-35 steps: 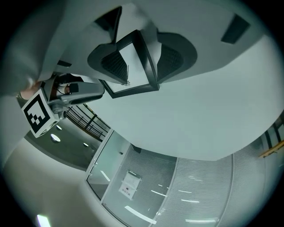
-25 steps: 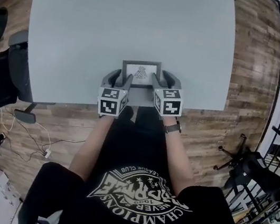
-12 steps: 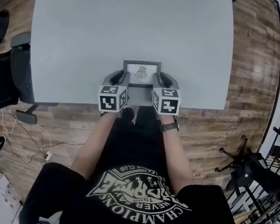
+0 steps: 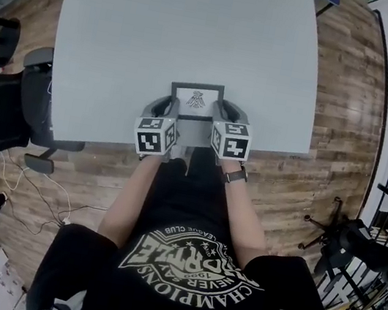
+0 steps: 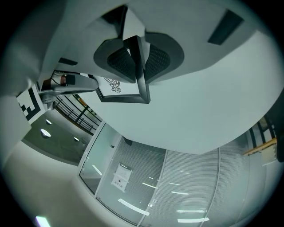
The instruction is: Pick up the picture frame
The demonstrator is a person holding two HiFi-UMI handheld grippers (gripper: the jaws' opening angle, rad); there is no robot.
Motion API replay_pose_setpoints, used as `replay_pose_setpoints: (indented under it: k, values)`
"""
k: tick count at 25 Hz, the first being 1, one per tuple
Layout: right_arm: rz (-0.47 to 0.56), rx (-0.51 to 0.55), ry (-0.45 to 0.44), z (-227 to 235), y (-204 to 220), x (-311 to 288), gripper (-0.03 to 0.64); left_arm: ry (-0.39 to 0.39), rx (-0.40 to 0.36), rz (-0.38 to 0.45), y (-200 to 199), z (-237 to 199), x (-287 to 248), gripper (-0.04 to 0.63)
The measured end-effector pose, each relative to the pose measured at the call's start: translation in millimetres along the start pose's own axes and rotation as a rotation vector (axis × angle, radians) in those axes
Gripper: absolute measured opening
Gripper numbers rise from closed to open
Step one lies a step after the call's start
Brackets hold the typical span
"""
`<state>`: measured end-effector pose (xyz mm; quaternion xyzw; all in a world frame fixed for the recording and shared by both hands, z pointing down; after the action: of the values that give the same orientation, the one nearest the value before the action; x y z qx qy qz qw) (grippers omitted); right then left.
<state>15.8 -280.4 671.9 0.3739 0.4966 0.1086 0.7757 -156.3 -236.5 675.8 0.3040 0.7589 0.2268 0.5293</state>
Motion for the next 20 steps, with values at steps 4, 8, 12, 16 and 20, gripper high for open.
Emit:
replay_pose_setpoints:
  k: [4, 8, 12, 16, 20]
  values:
    - [0.063, 0.017, 0.008, -11, -23, 15, 0.071, 0.004, -0.014, 0.062, -21, 3, 19, 0.072]
    - [0.16, 0.037, 0.02, -22, -53, 36, 0.069, 0.012, -0.04, 0.152, -51, 9, 40, 0.072]
    - [0.266, 0.059, 0.034, -33, -83, 72, 0.067, 0.023, -0.072, 0.246, -80, 25, 72, 0.071]
    - [0.374, 0.07, 0.048, -44, -110, 113, 0.066, 0.031, -0.119, 0.34, -108, 47, 107, 0.071]
    - [0.5, 0.101, 0.064, -56, -145, 150, 0.066, 0.044, -0.171, 0.449, -143, 64, 140, 0.069]
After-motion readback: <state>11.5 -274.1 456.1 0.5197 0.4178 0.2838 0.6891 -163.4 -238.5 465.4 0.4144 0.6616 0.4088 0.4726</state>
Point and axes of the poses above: the fingertips, and each gripper's own axes: x backward along the fingers, z to its right, y out of its underside, the point moved 6 cm from there along x, backward along the fingers, and after that the axes turned 4 degrees about z, right-handed, at the moved point
